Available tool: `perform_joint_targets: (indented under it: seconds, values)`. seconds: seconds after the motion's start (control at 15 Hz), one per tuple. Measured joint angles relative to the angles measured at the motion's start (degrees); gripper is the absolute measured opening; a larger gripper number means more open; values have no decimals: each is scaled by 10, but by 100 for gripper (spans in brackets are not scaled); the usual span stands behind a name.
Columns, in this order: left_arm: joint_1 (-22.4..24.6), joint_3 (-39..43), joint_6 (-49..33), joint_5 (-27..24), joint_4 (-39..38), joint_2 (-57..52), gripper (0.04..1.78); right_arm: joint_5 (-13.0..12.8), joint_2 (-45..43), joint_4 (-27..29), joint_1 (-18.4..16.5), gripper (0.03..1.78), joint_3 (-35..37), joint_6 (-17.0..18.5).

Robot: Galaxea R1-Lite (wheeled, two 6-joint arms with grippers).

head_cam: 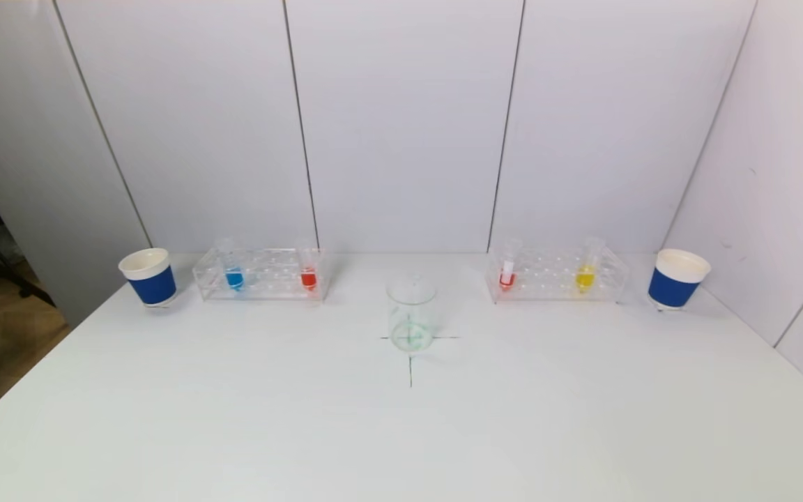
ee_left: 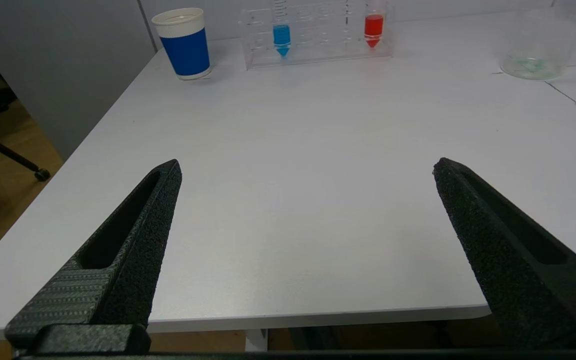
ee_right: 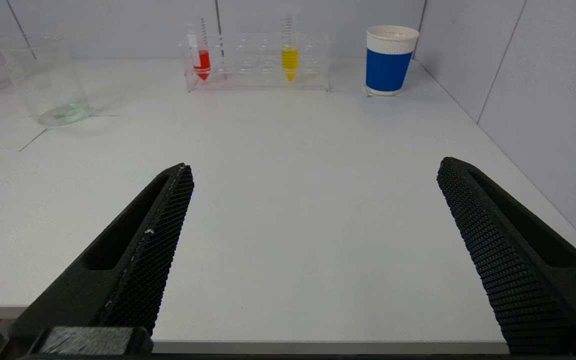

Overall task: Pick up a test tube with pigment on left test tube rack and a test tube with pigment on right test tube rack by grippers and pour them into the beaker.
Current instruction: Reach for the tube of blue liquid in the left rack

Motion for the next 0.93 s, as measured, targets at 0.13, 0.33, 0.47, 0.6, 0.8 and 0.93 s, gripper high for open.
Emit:
perform_joint_targets:
  seconds: [0.13, 0.33, 0.47, 0.6, 0.8, 0.93]
  values:
    - [0, 0, 0, 0, 1, 0, 176, 0, 0, 0, 0, 177, 0, 0]
    - [0, 0, 1, 0, 1, 0, 176, 0, 0, 0, 0, 177, 0, 0]
    - [0, 0, 4, -2, 1, 0, 176, 0, 0, 0, 0, 177, 0, 0]
    - [0, 0, 3, -3, 0, 0, 176, 0, 0, 0, 0, 177, 0, 0]
    - [0, 0, 6, -5, 2, 0, 176, 0, 0, 0, 0, 177, 0, 0]
    - [0, 0, 8, -9, 3, 0, 176, 0, 0, 0, 0, 177, 0, 0]
